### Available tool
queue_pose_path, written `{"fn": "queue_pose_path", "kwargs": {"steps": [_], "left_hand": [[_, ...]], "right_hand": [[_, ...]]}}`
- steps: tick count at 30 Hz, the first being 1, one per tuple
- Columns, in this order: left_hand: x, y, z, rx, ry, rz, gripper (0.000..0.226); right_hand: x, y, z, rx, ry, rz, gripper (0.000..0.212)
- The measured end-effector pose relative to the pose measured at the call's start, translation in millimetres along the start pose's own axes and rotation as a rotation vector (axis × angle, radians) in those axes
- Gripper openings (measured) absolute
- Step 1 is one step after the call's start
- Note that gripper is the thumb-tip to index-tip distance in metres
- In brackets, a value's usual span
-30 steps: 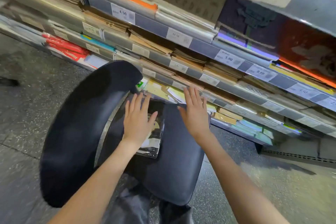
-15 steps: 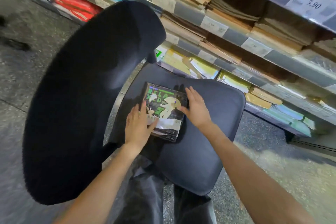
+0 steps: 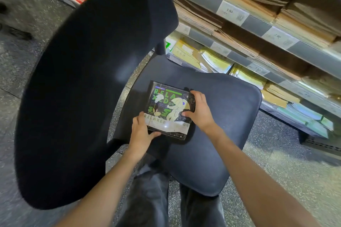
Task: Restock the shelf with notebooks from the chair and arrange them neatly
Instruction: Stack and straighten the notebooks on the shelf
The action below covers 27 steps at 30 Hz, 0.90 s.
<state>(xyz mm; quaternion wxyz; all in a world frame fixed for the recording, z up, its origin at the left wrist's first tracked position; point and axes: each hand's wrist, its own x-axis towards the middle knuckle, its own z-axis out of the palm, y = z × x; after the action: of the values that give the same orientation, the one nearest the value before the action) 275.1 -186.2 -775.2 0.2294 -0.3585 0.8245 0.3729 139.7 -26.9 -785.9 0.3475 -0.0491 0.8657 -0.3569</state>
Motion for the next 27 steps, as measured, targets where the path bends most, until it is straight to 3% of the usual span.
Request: {"fn": "queue_pose_path", "kwargs": {"steps": [15, 27], "left_hand": [[2.3, -1.4, 5.1, -0.039, 0.040, -0.102, 0.098], [1.9, 20.8, 17.3, -0.311, 0.076, -0.078, 0.078]], "right_hand": [[-3.6, -5.0, 1.6, 0.038, 0.033, 0.024, 0.078], [-15.6, 0.9, -15.4, 0.107, 0.090, 0.022, 0.077]]}}
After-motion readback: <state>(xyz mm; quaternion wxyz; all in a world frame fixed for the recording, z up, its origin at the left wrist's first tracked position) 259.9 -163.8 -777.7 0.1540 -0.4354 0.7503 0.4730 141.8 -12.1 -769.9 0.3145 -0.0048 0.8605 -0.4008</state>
